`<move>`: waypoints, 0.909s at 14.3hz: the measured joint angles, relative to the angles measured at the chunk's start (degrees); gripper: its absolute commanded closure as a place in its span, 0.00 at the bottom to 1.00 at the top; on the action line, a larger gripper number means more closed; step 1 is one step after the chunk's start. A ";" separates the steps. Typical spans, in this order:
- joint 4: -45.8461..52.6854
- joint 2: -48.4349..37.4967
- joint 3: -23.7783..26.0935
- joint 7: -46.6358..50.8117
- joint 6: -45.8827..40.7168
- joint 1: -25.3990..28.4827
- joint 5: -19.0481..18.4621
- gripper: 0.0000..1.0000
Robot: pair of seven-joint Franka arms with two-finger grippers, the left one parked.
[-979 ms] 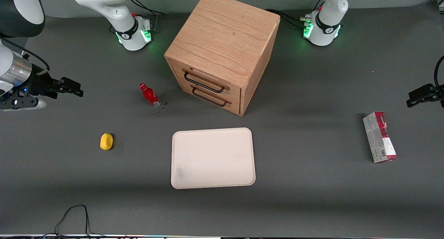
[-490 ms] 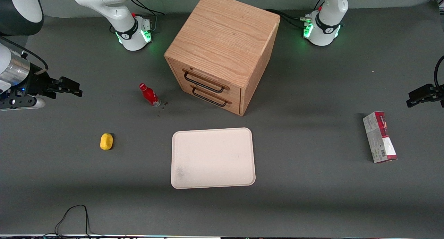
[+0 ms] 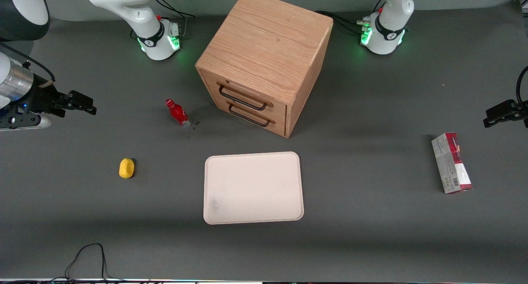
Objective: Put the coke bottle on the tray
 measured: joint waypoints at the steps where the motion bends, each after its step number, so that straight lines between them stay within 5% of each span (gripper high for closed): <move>1: 0.14 0.00 0.00 0.00 -0.14 0.00 0.00 0.00; 8: 5.06 3.24 0.88 0.48 -1.99 0.77 0.00 0.00; 13: 11.87 3.53 6.00 13.62 -9.45 6.41 0.03 0.00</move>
